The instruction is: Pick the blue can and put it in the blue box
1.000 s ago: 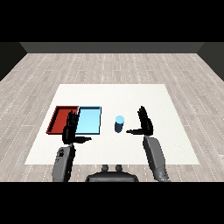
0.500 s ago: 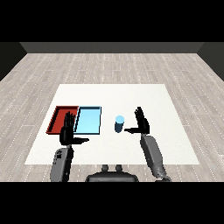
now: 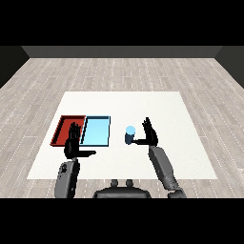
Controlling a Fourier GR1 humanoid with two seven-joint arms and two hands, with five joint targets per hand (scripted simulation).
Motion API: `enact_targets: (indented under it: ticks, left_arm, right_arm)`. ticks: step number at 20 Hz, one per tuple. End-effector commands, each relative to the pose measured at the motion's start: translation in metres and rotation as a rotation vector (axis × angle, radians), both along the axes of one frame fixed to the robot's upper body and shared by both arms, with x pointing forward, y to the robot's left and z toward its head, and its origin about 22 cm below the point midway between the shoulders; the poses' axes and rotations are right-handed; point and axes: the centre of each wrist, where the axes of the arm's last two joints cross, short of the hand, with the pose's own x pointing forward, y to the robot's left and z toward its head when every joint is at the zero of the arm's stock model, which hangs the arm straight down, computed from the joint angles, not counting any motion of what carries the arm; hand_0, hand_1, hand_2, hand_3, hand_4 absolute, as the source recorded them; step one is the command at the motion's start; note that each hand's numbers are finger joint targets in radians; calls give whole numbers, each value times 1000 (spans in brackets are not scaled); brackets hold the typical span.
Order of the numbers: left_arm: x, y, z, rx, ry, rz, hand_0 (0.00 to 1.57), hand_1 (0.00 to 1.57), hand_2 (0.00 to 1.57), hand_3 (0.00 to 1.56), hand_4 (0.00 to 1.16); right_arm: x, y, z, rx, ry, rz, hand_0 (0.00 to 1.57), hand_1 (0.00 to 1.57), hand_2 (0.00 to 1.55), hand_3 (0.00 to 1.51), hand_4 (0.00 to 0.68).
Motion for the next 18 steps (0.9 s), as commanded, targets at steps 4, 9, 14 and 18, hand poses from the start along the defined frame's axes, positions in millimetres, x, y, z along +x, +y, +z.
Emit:
enact_targets:
  ticks: [4,9,14,18]
  left_arm:
    - [0,0,-5,16,-3,0,0,0,0,0,0]
    - [-1,2,20,8,-10,-5,0,0,0,0,0]
    - [0,-1,17,25,-22,6,0,0,0,0,0]
    - [-7,-20,7,10,-3,29,0,0,0,0,0]
  right_arm:
    - [-6,7,-8,11,32,16,0,0,0,0,0]
    - [-3,24,-8,24,41,27,0,0,0,0,0]
    - [-2,46,-17,47,49,48,0,0,0,0,0]
    - [-4,31,-17,20,42,48,0,0,0,0,0]
